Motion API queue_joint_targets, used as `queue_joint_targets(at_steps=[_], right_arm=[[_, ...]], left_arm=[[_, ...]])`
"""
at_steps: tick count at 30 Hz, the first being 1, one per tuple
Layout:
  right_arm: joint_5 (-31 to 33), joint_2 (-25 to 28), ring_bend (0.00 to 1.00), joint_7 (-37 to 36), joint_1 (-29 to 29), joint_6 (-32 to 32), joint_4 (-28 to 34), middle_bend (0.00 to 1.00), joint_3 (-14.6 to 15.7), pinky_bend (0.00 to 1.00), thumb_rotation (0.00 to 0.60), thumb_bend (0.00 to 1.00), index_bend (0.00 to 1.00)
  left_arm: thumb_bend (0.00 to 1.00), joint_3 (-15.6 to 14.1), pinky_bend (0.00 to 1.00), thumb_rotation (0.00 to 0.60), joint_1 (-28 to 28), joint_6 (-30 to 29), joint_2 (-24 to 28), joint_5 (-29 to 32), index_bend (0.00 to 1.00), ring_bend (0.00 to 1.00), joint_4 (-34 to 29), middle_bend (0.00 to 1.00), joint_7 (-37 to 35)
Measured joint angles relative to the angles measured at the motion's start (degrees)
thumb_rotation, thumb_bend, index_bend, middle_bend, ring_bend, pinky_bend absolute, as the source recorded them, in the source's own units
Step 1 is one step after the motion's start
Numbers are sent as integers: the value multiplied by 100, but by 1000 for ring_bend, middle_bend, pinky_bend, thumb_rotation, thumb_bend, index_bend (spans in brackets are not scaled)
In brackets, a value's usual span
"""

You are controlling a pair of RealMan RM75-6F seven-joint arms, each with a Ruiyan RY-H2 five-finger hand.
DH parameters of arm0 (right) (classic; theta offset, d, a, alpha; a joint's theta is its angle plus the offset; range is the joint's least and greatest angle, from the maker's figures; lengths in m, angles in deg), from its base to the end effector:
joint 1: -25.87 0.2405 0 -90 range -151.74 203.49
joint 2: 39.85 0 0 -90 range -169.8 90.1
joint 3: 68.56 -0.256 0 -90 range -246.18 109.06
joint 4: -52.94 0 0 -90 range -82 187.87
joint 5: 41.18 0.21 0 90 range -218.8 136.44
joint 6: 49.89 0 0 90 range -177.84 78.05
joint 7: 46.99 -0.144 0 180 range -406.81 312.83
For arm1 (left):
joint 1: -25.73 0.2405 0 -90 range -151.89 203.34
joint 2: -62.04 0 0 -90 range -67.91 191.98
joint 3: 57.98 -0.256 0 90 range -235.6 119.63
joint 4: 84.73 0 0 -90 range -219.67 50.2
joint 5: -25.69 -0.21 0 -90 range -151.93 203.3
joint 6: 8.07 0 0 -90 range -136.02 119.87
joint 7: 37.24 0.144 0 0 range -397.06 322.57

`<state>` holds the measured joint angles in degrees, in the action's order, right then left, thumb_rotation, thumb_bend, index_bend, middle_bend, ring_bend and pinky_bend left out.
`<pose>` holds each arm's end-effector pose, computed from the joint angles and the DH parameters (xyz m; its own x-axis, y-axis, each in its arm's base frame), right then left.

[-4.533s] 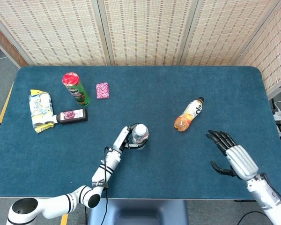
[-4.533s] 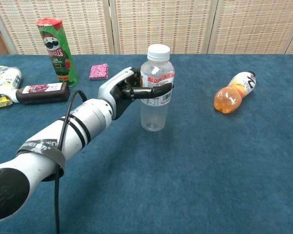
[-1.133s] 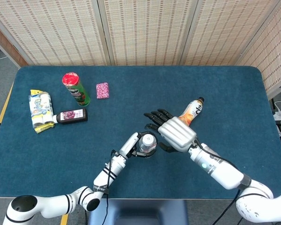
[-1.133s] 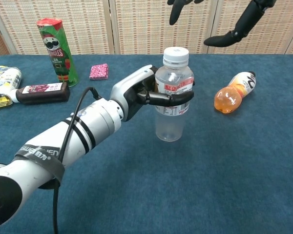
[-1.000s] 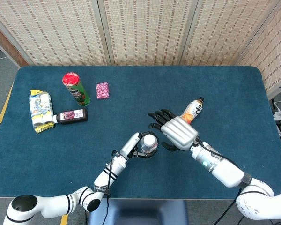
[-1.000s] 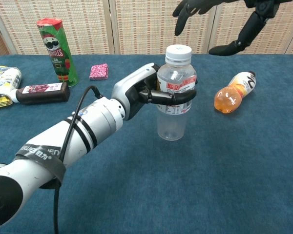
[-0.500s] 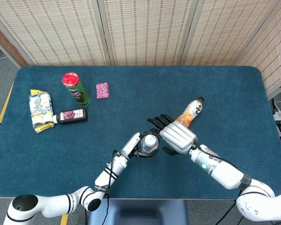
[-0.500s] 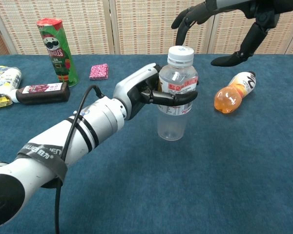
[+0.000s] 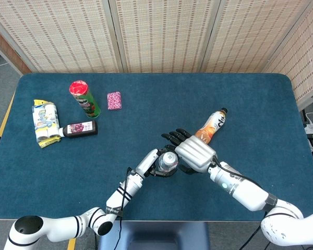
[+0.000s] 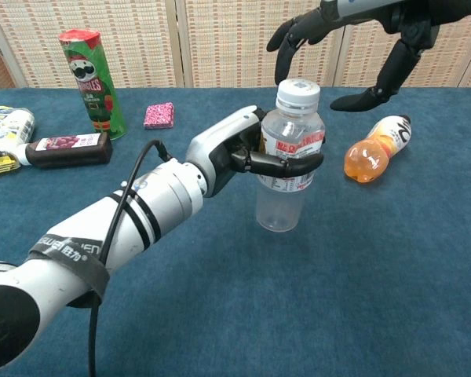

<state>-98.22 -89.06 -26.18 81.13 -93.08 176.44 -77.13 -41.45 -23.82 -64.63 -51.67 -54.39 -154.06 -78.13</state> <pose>-0.0547 -0.2989 0.1139 0.6069 -0.3235 0.7260 -0.7192 -0.6123 0.3283 -0.0238 0.3183 -0.1117 -0.4644 0.6147 0.6376 0.6860 -0.2056 0.6979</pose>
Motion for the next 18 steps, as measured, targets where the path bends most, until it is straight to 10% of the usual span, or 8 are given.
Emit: queue_joint_targets(at_steps=[18], right_arm=[[-498,214,0,-241,-80,116,405,0,4,0,600,323,267]], left_arm=[[892,-46,326,600,-49,75,41,-24,754,538,89,920,-175]])
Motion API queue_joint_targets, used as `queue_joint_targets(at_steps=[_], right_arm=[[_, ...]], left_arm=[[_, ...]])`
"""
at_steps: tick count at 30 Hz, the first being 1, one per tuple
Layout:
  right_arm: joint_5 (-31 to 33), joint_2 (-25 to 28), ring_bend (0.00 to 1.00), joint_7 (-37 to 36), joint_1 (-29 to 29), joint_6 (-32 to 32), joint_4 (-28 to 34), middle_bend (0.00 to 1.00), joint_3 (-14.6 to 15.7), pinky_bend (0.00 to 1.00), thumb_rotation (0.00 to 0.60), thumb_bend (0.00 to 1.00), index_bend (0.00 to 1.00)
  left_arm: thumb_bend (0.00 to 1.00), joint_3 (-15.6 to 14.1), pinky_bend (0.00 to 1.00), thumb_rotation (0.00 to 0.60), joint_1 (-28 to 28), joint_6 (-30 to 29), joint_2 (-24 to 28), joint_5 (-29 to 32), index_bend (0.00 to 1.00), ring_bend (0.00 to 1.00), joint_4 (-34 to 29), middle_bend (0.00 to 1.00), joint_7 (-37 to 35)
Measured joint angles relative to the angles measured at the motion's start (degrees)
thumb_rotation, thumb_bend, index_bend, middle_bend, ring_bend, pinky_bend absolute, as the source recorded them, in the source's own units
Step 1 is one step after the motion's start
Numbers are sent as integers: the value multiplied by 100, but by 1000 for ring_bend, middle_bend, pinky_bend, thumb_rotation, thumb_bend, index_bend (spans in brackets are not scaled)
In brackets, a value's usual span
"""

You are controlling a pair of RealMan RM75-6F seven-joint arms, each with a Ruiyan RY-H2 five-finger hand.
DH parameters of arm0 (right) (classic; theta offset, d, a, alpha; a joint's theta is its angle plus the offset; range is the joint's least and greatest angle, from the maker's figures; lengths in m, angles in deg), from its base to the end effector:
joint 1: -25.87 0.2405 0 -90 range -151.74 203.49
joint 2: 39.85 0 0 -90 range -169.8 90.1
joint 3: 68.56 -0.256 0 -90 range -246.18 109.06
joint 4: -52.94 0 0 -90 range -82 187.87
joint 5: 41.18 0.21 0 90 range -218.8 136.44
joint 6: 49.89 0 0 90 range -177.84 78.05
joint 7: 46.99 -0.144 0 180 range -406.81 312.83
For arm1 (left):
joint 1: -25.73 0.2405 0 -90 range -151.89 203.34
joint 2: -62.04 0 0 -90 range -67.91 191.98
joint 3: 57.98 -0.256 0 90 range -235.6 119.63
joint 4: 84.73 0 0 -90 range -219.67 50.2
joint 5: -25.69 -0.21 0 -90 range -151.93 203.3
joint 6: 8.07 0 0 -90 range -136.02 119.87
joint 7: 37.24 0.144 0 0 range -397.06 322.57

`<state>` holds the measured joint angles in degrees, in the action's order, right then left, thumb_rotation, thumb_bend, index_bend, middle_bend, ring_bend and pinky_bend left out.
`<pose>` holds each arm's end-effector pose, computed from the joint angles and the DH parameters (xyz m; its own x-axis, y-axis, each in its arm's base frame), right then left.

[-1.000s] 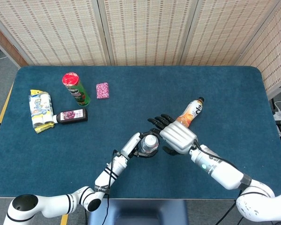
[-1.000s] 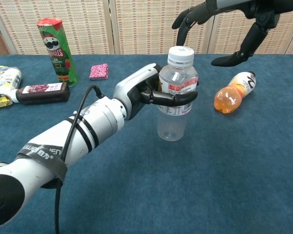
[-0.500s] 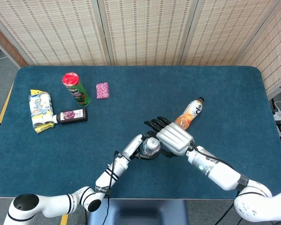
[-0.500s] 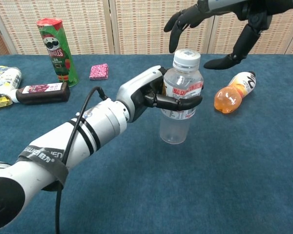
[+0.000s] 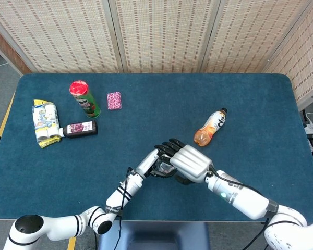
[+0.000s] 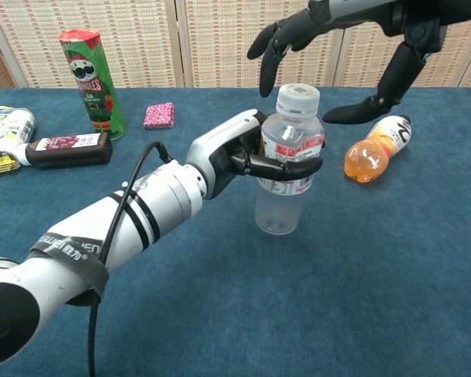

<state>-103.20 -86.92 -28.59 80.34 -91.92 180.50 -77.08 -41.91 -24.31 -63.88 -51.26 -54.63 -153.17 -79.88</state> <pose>-0.0440 -0.2776 0.1150 0.6109 -0.3355 0.7171 -0.6913 -0.6675 0.2766 -0.0267 0.3210 -0.1129 -0.4588 0.6261 0.6304 0.6896 -0.1965 0.6970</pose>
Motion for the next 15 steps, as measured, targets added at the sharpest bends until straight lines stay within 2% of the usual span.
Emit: queue_joint_targets(at_steps=[7,15], right_arm=[[-153,-19,0,-113,-257,-525,-187,0,-77,0,600,323,254],[122,-85,0,-36,-270,-298,-507,0,52,0,600,323,263]], left_arm=[[891,-18,327,600,49,-35,37,26,754,538,-3,920,-22],[885,-5,326,600,33,-70,12,16,754,537,-21,920,22]])
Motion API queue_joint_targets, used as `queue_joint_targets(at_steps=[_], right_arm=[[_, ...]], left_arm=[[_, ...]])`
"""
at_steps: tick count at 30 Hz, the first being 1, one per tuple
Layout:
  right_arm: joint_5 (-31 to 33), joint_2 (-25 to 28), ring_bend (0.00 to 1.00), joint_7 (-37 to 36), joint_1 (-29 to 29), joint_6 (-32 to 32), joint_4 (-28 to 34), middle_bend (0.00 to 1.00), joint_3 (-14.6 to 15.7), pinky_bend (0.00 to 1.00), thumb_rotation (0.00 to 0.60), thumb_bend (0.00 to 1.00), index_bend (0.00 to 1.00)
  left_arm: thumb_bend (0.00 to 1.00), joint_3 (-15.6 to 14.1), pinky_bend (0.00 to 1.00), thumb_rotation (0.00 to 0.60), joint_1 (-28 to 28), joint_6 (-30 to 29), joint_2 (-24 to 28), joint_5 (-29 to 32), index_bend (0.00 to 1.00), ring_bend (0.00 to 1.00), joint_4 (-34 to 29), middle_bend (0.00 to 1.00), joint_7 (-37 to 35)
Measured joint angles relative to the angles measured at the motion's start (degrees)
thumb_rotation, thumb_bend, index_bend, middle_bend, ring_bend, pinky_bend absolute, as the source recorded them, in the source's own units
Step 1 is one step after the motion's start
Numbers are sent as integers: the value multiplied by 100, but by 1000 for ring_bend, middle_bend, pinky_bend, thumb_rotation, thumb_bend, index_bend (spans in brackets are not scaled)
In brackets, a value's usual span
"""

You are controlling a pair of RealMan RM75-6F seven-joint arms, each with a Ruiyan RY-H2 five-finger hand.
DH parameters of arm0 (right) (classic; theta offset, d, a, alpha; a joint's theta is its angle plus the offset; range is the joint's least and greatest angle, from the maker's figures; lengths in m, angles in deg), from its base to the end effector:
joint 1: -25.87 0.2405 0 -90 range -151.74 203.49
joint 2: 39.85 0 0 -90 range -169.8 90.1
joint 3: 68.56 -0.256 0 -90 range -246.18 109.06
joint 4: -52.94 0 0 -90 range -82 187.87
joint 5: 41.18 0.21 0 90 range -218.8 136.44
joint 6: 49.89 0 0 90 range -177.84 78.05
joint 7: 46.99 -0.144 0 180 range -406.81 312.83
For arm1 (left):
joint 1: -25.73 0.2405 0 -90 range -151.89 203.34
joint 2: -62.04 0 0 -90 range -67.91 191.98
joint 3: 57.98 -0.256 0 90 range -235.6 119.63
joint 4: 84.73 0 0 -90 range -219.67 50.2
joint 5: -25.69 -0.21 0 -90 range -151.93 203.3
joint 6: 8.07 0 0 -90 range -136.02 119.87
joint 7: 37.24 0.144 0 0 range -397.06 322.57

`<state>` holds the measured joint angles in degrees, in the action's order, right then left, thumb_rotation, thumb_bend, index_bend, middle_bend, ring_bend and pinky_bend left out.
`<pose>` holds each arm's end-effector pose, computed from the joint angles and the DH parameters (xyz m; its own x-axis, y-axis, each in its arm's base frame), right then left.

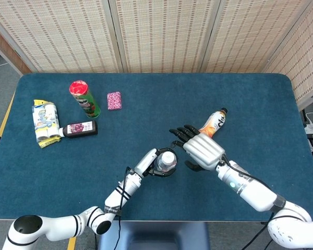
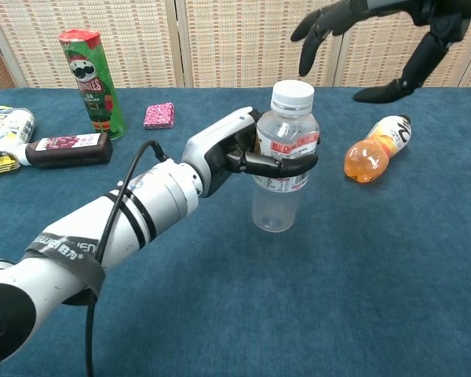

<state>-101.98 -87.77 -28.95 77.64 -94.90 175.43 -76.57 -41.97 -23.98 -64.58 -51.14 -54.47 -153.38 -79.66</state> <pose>-0.0729 -0.3000 0.1242 0.5899 -0.3112 0.7451 -0.7408 -0.5757 0.3461 -0.0285 0.3213 -0.1109 -0.4662 0.6166 0.6345 0.6876 -0.1988 0.6984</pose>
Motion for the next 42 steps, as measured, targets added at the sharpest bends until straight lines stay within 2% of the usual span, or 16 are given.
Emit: queue_joint_targets(at_steps=[18,26,35,42], right_arm=[[38,56,0,201,105,181,176,0,65,0,600,323,264],[176,48,0,383,82,-130,242,0,48,0,600,323,255],[64,297,0,28,-161,-231,230,0,16,0,600,323,238],[-411,387,0,-428,-429,-264,98,0,6,0,600,323,228]], left_arm=[[882,21,327,600,-47,61,-69,47,754,540,38,921,61],[879,23,327,600,-16,67,1,85,754,540,23,921,80],[853,71,325,600,23,147,-91,228,754,540,501,914,-194],[817,92,281,600,181,-355,-312,179,754,492,936,885,-266]])
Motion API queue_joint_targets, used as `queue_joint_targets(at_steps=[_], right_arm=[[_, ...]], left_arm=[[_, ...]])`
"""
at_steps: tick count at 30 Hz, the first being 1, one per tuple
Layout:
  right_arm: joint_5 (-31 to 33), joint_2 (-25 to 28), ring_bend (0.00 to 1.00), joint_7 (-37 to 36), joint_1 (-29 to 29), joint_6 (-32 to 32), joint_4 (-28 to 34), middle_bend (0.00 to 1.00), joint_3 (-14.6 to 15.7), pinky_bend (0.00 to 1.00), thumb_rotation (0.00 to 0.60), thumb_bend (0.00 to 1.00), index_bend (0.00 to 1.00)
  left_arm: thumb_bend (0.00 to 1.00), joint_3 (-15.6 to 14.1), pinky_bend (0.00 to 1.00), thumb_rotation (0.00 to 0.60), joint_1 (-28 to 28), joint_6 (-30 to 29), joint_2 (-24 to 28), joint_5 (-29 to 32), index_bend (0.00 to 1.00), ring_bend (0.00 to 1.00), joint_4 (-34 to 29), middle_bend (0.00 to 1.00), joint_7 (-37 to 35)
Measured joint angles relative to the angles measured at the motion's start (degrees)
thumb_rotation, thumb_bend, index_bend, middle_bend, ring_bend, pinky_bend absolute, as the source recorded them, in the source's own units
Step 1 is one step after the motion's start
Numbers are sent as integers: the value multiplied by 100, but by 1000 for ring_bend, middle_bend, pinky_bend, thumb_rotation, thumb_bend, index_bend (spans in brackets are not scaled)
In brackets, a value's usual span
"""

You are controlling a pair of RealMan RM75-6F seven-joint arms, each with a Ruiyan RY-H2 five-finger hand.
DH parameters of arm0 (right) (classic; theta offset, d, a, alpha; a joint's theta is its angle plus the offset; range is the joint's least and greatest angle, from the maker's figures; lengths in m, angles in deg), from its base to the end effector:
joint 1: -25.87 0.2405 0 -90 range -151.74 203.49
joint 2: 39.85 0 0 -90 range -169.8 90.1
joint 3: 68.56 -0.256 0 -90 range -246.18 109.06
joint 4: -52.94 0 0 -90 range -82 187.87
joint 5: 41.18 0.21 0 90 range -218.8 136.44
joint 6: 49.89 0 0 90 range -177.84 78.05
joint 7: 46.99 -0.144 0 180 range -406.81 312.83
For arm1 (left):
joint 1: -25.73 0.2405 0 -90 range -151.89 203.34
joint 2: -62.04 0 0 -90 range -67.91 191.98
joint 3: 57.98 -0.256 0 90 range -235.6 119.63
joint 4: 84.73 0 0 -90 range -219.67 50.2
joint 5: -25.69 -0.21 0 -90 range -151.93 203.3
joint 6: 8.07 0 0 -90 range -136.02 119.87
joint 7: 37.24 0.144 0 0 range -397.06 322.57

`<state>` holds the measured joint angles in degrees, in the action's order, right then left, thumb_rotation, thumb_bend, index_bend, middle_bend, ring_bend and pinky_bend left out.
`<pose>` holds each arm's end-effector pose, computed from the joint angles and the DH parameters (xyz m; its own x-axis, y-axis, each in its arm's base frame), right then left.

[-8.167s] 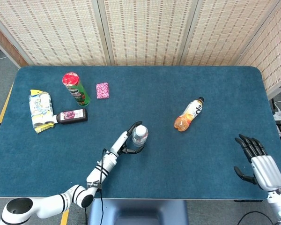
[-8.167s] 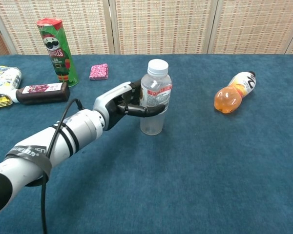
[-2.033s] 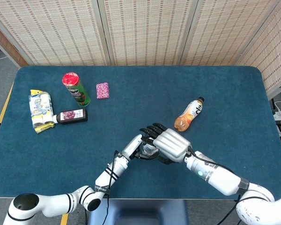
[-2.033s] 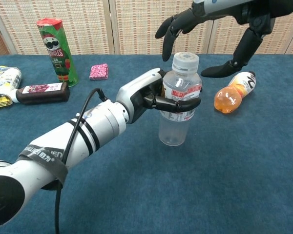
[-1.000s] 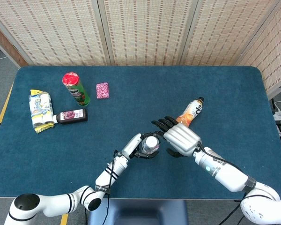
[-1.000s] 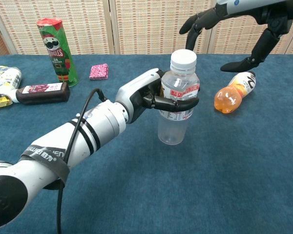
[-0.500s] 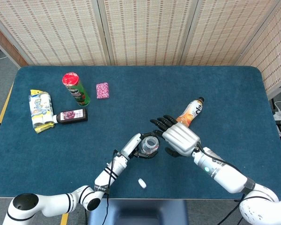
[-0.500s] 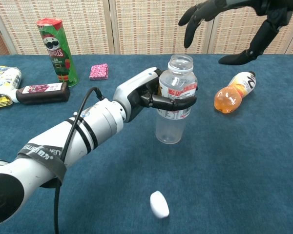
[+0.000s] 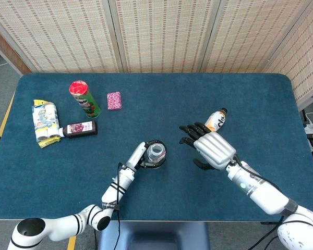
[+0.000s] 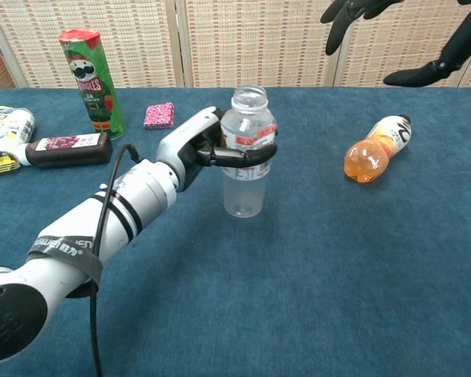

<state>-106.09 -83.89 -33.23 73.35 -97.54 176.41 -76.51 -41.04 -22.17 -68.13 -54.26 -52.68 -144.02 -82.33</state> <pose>-0.0881 -0.2949 0.1457 0.5566 -0.2937 0.7772 -0.7721 -0.5281 0.3534 -0.0624 0.3432 -0.1112 -0.5398 0.4879 0.6860 0.7078 -0.1780 0.6836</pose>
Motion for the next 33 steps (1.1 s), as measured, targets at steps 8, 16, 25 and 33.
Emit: queue_joint_targets(at_steps=[8,16,25,33], right_arm=[[-451,33,0,-267,-212,64,-106,0,34,0,600,323,214],[-525,70,0,-265,-267,57,-34,0,24,0,600,323,200],[-504,126,0,-101,-332,50,117,0,22,0,600,323,163],[-466,121,0,-70,-366,68,106,0,8,0,600,323,134]], left_arm=[[719,-48,229,600,288,-447,-304,-27,731,421,680,794,-209],[450,-285,63,600,390,-462,-354,-160,12,4,969,76,-227],[319,-537,0,600,410,-251,-114,-402,0,0,870,0,-623],[301,-532,0,600,424,-400,19,-525,0,0,699,0,-770]])
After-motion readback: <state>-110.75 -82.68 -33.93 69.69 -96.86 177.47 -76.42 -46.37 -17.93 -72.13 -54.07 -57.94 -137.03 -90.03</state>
